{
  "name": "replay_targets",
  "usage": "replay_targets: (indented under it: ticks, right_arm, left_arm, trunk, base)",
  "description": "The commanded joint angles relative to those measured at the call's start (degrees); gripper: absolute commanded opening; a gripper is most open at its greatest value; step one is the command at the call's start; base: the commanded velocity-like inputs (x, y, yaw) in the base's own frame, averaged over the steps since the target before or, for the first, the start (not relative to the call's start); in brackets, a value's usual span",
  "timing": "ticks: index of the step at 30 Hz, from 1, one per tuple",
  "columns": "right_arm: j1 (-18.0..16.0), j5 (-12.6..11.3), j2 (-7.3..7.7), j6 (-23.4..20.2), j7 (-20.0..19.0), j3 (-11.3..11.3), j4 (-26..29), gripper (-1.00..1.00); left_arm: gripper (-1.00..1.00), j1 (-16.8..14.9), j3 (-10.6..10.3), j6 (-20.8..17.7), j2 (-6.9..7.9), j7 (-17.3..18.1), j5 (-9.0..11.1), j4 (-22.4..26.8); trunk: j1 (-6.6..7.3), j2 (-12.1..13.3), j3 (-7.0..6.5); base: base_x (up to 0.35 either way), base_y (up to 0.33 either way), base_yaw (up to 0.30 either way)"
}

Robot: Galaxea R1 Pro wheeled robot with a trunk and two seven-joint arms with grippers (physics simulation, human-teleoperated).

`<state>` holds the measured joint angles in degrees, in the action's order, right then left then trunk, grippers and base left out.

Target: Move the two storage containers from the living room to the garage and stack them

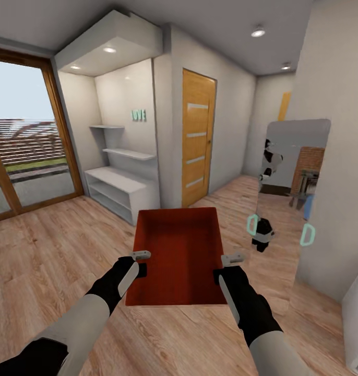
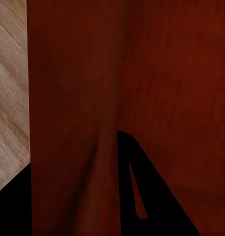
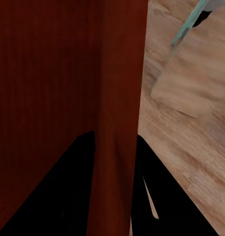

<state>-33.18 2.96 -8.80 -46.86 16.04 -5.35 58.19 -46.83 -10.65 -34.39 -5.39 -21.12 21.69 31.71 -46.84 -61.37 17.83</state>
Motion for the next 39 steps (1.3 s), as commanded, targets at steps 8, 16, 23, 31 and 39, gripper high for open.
replay_targets:
  ticks: [8,16,23,31,39]
  right_arm:
    - [0.0,-2.2,-1.19,0.3,-0.3,-2.2,-0.1,-1.0]
    - [0.0,-2.2,-1.19,0.3,-0.2,-2.2,-0.1,-1.0]
    - [0.0,-2.2,-1.19,0.3,-0.2,-2.2,-0.1,-1.0]
    - [0.0,-2.2,-1.19,0.3,-0.1,-2.2,-0.1,-1.0]
    - [0.0,-2.2,-1.19,0.3,-0.1,-2.2,-0.1,-1.0]
  left_arm:
    - [-1.0,0.0,0.1,1.0,-1.29,0.1,-1.4,0.1]
    - [-1.0,0.0,0.1,1.0,-1.29,0.1,-1.4,0.1]
    - [-1.0,0.0,0.1,1.0,-1.29,0.1,-1.4,0.1]
    - [-1.0,0.0,0.1,1.0,-1.29,0.1,-1.4,0.1]
    - [-1.0,0.0,0.1,1.0,-1.29,0.1,-1.4,0.2]
  trunk:
    - [0.0,0.0,0.0]
    - [0.0,0.0,0.0]
    - [0.0,0.0,0.0]
    - [0.0,0.0,0.0]
    - [0.0,0.0,0.0]
  base:
    - [0.339,0.0,0.015]
    - [0.339,0.0,-0.002]
    - [0.339,0.042,-0.025]
    - [0.339,0.105,-0.001]
    - [0.339,0.13,-0.124]
